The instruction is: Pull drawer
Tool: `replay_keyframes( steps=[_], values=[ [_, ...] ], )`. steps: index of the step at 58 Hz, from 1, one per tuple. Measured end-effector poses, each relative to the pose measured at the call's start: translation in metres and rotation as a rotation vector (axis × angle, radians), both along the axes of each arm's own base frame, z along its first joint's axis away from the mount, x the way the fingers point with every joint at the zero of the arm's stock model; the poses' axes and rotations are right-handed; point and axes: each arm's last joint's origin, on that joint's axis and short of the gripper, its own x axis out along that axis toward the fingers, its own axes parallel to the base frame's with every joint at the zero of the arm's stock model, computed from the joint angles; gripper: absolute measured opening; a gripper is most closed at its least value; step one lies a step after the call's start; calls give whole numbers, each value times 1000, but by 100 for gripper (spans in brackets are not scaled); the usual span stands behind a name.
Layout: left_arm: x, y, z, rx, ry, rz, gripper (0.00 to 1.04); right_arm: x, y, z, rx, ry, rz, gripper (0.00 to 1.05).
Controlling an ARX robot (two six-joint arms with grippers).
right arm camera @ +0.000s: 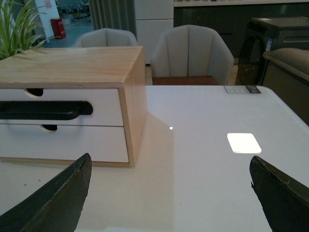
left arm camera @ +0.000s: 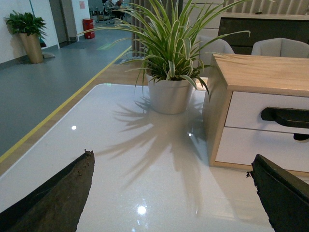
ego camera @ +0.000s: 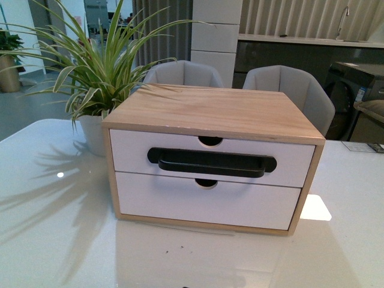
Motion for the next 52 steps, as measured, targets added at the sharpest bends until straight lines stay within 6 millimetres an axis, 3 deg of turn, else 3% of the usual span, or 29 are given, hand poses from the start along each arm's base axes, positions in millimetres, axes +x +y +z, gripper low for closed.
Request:
replay_keyframes(
  steps=[52],
  values=[
    [0,0,0,0,0,0,97,0,0,0,0,0,0,96]
  ],
)
